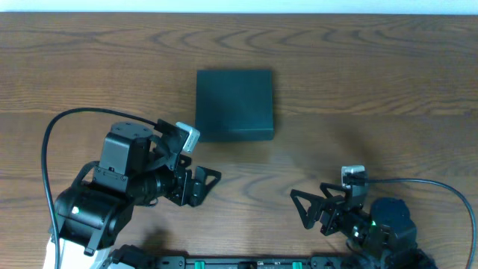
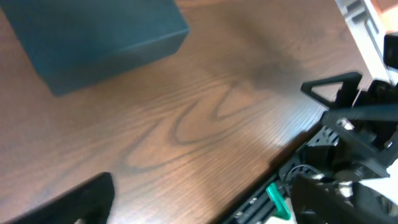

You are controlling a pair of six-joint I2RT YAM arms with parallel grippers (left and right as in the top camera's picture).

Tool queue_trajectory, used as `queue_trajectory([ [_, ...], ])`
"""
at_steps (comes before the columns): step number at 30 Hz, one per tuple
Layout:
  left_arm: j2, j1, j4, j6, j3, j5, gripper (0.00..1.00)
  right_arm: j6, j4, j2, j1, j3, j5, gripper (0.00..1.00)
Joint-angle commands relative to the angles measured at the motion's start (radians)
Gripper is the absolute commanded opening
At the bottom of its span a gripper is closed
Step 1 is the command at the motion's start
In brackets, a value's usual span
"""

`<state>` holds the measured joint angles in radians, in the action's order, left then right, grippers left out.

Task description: Pack container

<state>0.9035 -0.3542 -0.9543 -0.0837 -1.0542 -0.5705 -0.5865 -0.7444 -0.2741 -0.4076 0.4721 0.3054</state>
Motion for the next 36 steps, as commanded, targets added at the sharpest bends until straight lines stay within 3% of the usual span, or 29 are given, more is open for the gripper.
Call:
queue_trajectory([
  [1, 0.002, 0.000, 0.001, -0.070, 0.000, 0.005, 0.95, 0.019, -0.031, 0.005, 0.002, 0.006, -0.018, 0.99],
  [11, 0.004, 0.000, -0.001, -0.066, 0.000, 0.008, 0.95, 0.019, -0.134, 0.005, 0.002, 0.006, -0.018, 0.99],
  [17, -0.069, 0.025, 0.023, 0.034, 0.034, 0.231, 0.95, 0.019, -0.135, 0.006, 0.002, 0.006, -0.018, 0.99],
  [20, -0.198, 0.126, 0.182, 0.161, 0.162, 0.237, 0.95, 0.019, -0.136, 0.006, 0.002, 0.006, -0.018, 0.99],
  [27, -0.524, 0.321, 0.407, 0.166, 0.518, 0.230, 0.95, 0.019, -0.136, 0.006, 0.002, 0.006, -0.018, 0.99],
  [36, -0.793, 0.414, 0.524, 0.161, 0.835, 0.234, 0.95, 0.019, -0.136, 0.006, 0.002, 0.006, -0.018, 0.99],
])
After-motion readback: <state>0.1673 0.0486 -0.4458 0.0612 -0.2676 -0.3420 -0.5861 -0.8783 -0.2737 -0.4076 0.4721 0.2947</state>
